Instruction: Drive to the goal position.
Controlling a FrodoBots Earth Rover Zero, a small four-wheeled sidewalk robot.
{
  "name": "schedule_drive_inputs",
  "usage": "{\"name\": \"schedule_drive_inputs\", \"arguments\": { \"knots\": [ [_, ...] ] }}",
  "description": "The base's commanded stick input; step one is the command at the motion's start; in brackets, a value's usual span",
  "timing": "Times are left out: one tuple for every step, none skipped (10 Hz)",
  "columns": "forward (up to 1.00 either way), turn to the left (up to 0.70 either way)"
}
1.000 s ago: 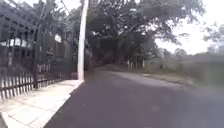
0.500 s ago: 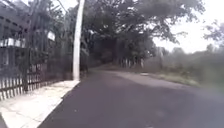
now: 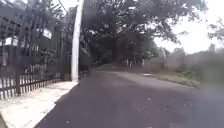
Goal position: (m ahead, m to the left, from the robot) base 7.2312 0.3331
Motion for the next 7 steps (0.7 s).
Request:
{"name": "schedule_drive_inputs", "arguments": {
  "knots": [
    [0.50,0.00],
    [0.50,0.00],
    [0.50,0.00],
    [0.50,0.00],
    [0.50,0.00],
    [0.50,0.00],
    [0.50,0.00]
  ]
}}
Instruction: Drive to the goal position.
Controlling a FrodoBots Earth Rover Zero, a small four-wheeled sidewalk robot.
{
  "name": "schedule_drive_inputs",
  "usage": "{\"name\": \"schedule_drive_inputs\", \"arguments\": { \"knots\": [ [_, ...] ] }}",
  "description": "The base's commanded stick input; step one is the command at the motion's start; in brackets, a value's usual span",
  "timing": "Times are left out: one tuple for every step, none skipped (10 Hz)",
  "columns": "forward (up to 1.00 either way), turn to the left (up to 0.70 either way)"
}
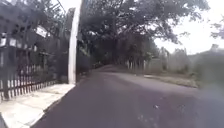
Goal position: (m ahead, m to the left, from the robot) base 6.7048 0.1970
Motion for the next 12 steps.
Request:
{"name": "schedule_drive_inputs", "arguments": {
  "knots": [
    [0.50,0.00],
    [0.50,0.00],
    [0.50,0.00],
    [0.50,0.00],
    [0.50,0.00],
    [0.50,0.00],
    [0.50,0.00],
    [0.50,0.00],
    [0.50,0.00],
    [0.50,0.00],
    [0.50,0.00],
    [0.50,0.00]
  ]
}}
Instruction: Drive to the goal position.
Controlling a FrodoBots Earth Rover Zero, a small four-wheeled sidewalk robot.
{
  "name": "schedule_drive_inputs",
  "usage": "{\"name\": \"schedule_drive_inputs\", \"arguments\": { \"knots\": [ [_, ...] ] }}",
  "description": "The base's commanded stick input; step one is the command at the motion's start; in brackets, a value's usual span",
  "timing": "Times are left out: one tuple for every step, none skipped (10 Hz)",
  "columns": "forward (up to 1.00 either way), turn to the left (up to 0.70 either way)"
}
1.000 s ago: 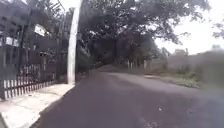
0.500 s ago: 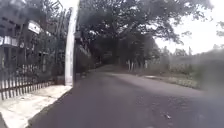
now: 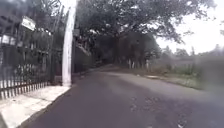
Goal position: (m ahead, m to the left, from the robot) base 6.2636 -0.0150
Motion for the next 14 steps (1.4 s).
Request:
{"name": "schedule_drive_inputs", "arguments": {
  "knots": [
    [0.50,0.00],
    [0.50,0.00],
    [0.50,0.00],
    [0.50,0.00],
    [0.50,0.00],
    [0.50,0.00],
    [0.50,0.00],
    [0.50,0.00],
    [0.50,0.00],
    [0.50,0.00],
    [0.50,0.00],
    [0.50,0.00],
    [0.50,0.00],
    [0.50,0.00]
  ]
}}
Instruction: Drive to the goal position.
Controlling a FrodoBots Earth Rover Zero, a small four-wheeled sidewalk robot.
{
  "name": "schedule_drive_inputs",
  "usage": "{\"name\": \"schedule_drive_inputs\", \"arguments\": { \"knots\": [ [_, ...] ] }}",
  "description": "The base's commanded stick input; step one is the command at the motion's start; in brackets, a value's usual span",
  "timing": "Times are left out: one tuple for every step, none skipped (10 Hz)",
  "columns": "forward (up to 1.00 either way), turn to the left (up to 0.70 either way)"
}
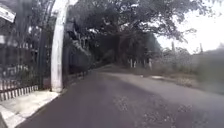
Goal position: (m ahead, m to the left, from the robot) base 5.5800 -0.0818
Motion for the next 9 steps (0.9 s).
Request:
{"name": "schedule_drive_inputs", "arguments": {
  "knots": [
    [0.50,0.00],
    [0.50,0.00],
    [0.50,0.00],
    [0.50,0.00],
    [0.50,0.00],
    [0.50,0.00],
    [0.50,0.00],
    [0.50,0.00],
    [0.50,0.00]
  ]
}}
